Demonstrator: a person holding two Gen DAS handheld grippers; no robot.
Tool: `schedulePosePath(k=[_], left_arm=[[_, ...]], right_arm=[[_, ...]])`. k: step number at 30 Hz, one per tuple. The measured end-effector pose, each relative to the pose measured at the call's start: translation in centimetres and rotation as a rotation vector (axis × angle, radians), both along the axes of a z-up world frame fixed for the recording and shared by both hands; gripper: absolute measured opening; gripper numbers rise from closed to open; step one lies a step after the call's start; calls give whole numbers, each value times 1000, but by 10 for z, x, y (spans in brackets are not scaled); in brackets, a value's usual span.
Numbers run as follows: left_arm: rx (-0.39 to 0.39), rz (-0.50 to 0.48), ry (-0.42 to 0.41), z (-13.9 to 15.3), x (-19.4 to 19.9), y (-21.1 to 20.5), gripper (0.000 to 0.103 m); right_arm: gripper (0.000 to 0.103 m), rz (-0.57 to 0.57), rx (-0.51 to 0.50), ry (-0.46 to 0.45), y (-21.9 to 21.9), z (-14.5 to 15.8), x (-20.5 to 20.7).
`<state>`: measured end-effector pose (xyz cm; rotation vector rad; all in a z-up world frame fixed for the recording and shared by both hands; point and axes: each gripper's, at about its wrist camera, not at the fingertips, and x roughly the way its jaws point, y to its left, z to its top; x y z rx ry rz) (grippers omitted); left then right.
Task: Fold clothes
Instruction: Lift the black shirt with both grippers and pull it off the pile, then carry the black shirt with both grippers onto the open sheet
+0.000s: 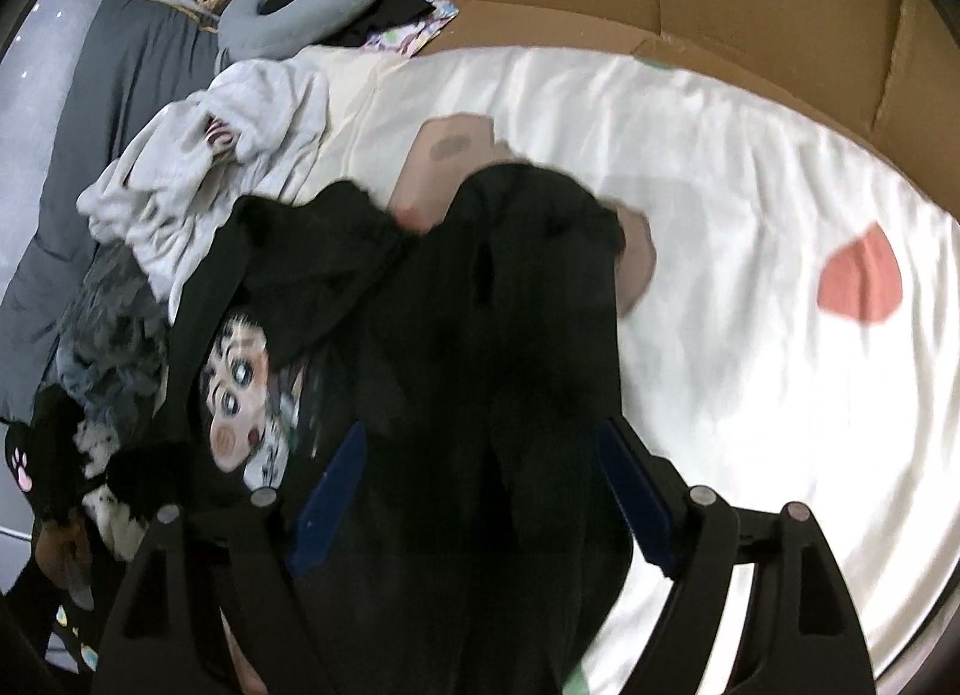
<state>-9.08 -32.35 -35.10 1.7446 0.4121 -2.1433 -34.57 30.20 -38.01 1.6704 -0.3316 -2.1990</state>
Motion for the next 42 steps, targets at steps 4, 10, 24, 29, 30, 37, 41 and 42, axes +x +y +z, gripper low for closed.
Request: schedulePosePath(k=[4, 10, 24, 29, 30, 37, 41, 42], left_arm=[[3, 4, -2, -5, 0, 0, 4], [4, 5, -4, -8, 0, 0, 4], [6, -12, 2, -7, -3, 2, 4], [9, -14, 10, -4, -4, 5, 4], [9, -18, 12, -3, -5, 6, 4], [12, -37, 28, 0, -13, 12, 4], [15, -50, 36, 3, -18, 17, 4], [16, -54, 39, 4, -20, 19, 4]], right_arm=[[79, -19, 22, 25, -1, -7, -24], [79, -55, 31, 5, -7, -24, -60], [10, 50, 184, -66, -23, -47, -71], [9, 43, 241, -74, -5, -36, -56], [9, 34, 251, -75, 1, -33, -52], [9, -28, 265, -90, 49, -12, -18], [9, -58, 263, -94, 72, 3, 8], [9, -66, 262, -94, 77, 6, 13]])
